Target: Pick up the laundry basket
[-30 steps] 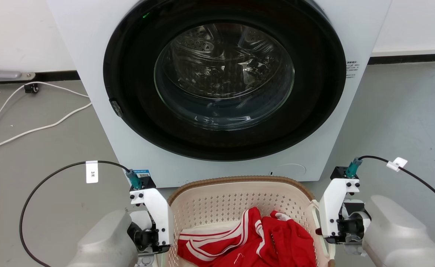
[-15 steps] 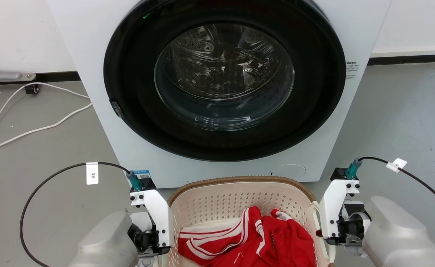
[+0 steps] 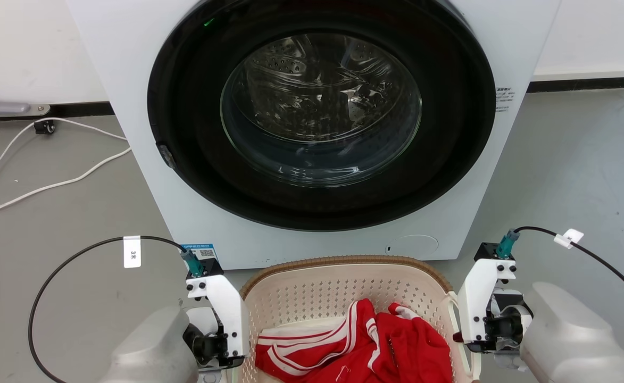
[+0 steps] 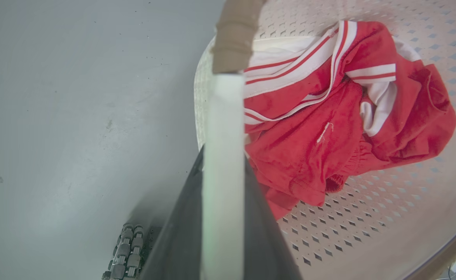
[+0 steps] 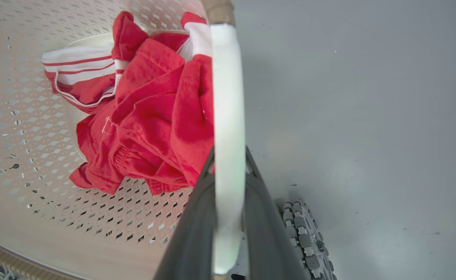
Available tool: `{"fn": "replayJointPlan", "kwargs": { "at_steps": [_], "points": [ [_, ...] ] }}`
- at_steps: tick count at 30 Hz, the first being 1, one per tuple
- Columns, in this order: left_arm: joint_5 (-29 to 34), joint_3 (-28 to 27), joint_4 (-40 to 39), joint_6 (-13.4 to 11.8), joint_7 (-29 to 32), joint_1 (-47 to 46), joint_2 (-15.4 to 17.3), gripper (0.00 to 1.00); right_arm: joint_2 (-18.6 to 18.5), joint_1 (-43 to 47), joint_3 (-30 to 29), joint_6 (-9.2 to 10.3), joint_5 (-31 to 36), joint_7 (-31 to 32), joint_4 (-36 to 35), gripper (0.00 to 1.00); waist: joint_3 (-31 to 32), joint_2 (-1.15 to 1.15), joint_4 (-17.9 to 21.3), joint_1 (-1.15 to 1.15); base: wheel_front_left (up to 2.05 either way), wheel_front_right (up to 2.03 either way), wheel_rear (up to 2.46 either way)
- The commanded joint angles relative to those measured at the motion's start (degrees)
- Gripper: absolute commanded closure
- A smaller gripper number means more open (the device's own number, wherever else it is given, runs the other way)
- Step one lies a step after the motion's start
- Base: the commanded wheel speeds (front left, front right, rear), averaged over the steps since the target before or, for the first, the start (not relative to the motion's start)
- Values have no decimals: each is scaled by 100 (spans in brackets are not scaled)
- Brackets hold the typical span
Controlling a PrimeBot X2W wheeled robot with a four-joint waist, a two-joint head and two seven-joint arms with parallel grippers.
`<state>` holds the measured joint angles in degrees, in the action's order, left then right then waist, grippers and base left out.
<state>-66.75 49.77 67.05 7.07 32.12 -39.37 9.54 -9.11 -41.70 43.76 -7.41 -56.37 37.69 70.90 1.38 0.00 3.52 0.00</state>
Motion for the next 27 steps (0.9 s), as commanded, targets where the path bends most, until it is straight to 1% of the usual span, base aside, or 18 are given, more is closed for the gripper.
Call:
{"fn": "replayJointPlan", "kwargs": {
  "at_steps": [1,27],
  "points": [
    [-54,6,-55,73,-7,2,-92,100,80,-15,9,-14,-42,3,-21,100,-3,0,-2,0,0,0,0],
    [-277,198,-16,74,-33,-27,-79,100,99,-66,88,-15,-188,64,18,100,-8,0,10,0,0,0,0]
  ]
}}
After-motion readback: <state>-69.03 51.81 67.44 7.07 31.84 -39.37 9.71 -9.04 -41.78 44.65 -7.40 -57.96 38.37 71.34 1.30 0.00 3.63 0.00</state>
